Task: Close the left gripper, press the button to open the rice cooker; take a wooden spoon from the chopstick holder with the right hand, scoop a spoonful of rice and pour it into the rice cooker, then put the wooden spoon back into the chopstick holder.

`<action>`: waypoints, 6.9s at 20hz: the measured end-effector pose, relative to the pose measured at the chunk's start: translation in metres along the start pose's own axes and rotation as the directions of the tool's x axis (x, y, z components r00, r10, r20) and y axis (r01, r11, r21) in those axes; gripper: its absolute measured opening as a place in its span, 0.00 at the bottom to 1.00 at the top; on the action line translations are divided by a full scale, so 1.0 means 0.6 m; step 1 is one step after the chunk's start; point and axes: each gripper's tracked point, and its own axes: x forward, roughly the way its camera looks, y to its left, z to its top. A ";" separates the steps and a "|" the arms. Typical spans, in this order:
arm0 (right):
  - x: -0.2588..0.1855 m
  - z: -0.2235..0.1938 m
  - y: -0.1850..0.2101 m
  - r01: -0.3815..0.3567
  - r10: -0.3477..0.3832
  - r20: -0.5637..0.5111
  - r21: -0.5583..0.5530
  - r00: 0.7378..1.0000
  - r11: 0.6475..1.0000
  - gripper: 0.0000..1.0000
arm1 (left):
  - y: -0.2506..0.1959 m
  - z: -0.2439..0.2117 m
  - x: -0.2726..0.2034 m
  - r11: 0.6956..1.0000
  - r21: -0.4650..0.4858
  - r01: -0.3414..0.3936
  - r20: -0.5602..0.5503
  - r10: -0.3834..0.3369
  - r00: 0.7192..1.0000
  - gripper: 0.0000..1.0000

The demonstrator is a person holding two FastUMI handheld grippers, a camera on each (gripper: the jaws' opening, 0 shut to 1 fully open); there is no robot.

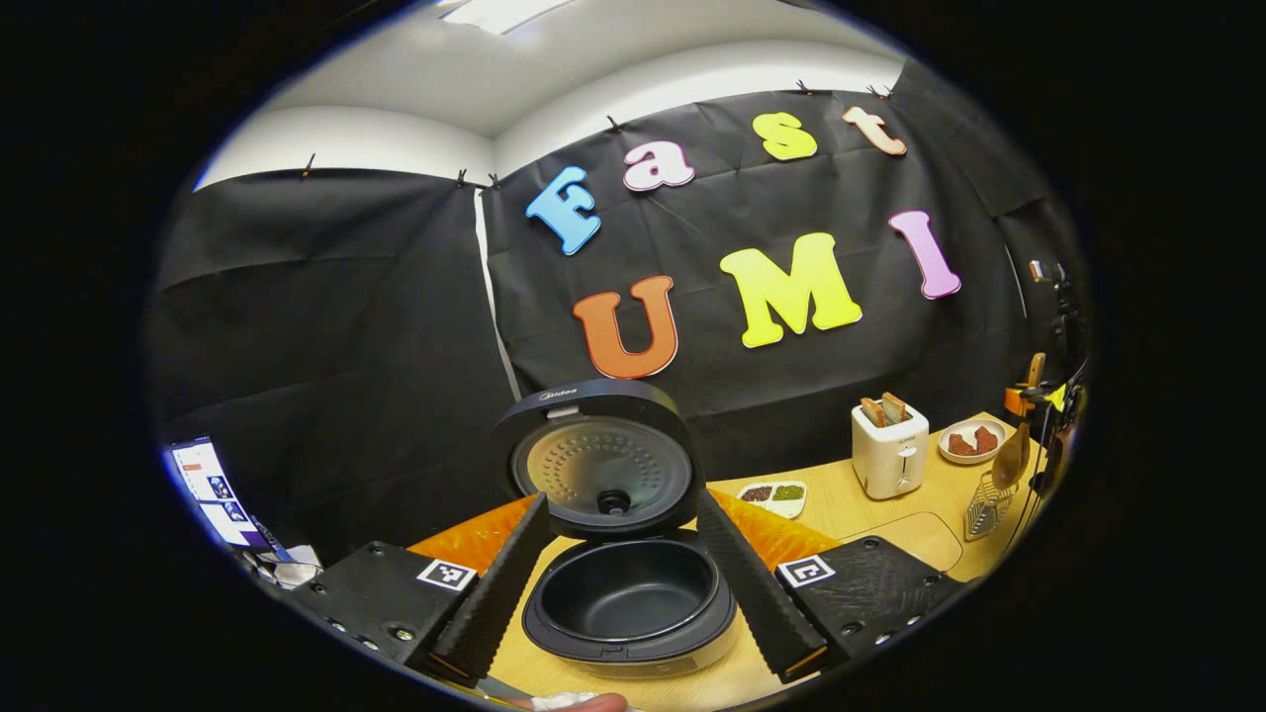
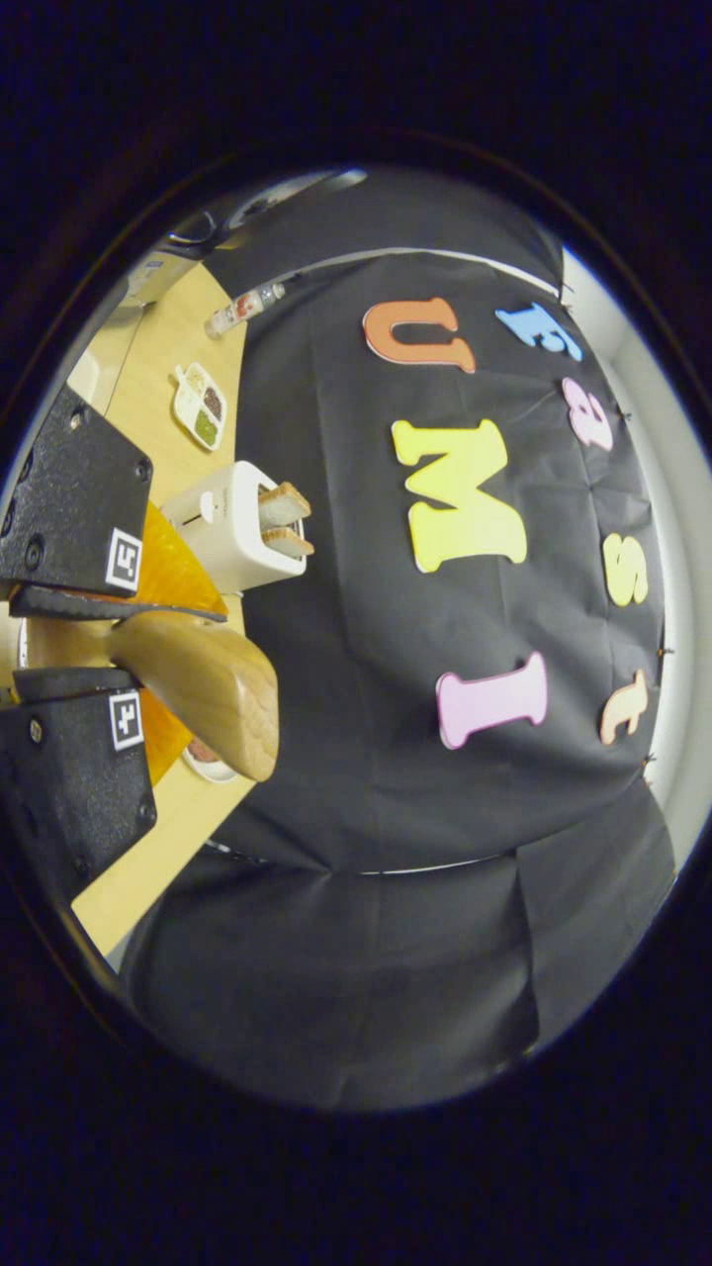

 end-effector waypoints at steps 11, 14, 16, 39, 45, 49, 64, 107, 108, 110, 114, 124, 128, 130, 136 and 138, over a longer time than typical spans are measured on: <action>-0.103 0.131 0.190 -0.127 0.141 0.094 -0.137 0.986 0.982 0.24 | 0.069 -0.031 -0.009 0.999 -0.015 -0.051 -0.026 0.051 0.998 0.95; -0.114 0.095 0.260 -0.190 0.199 0.062 -0.129 0.978 0.973 0.24 | 0.092 -0.045 -0.016 0.997 -0.021 -0.070 -0.035 0.069 0.997 0.95; -0.114 0.061 0.293 -0.206 0.212 0.037 -0.127 0.977 0.970 0.24 | 0.105 -0.059 -0.019 0.996 -0.023 -0.083 -0.046 0.082 0.996 0.95; -0.116 -0.231 0.395 -0.271 0.277 -0.183 0.060 0.943 0.961 0.24 | 0.139 -0.111 -0.028 0.996 0.024 -0.090 -0.079 0.092 0.993 0.95; -0.108 -0.250 0.385 -0.226 0.361 -0.223 0.467 0.905 0.855 0.24 | 0.144 -0.118 -0.023 0.995 0.026 -0.098 -0.092 0.100 0.991 0.95; -0.109 -0.266 0.384 -0.175 0.439 -0.228 0.687 0.869 0.705 0.24 | 0.139 -0.108 -0.022 0.995 0.041 -0.092 -0.079 0.095 0.992 0.95; -0.106 -0.219 0.355 -0.140 0.494 -0.146 0.857 0.857 0.496 0.23 | 0.132 -0.096 -0.015 0.995 0.041 -0.090 -0.071 0.093 0.993 0.95; -0.253 -0.134 0.871 -0.586 0.560 -0.174 -0.190 0.810 0.788 0.19 | 0.296 -0.188 -0.089 0.954 0.016 -0.298 -0.173 0.296 0.939 0.95; -0.261 -0.136 0.880 -0.586 0.563 -0.165 -0.260 0.810 0.767 0.24 | 0.299 -0.191 -0.090 0.954 0.015 -0.300 -0.177 0.298 0.938 0.95; -0.275 -0.134 0.894 -0.604 0.590 -0.146 -0.307 0.794 0.736 0.24 | 0.301 -0.193 -0.092 0.953 0.008 -0.303 -0.185 0.300 0.936 0.95; -0.273 -0.135 0.890 -0.611 0.592 -0.161 -0.294 0.790 0.735 0.24 | 0.307 -0.188 -0.095 0.951 0.009 -0.310 -0.178 0.306 0.935 0.96; -0.245 -0.037 0.802 -0.579 0.650 -0.107 0.366 0.752 0.729 0.23 | 0.288 -0.158 -0.100 0.958 0.036 -0.285 -0.154 0.287 0.946 0.95; -0.212 0.019 0.703 -0.497 0.596 -0.050 0.497 0.802 0.711 0.23 | 0.251 -0.137 -0.091 0.969 0.034 -0.244 -0.138 0.247 0.959 0.95; -0.186 0.035 0.628 -0.449 0.537 -0.035 0.506 0.843 0.736 0.19 | 0.226 -0.122 -0.084 0.976 0.034 -0.217 -0.124 0.219 0.968 0.95; -0.117 0.046 0.395 -0.299 0.350 -0.023 0.468 0.937 0.831 0.19 | 0.146 -0.089 -0.062 0.990 0.044 -0.135 -0.092 0.138 0.986 0.95; -0.100 0.044 0.323 -0.250 0.292 -0.026 0.452 0.956 0.856 0.23 | 0.121 -0.084 -0.055 0.993 0.043 -0.110 -0.090 0.114 0.989 0.95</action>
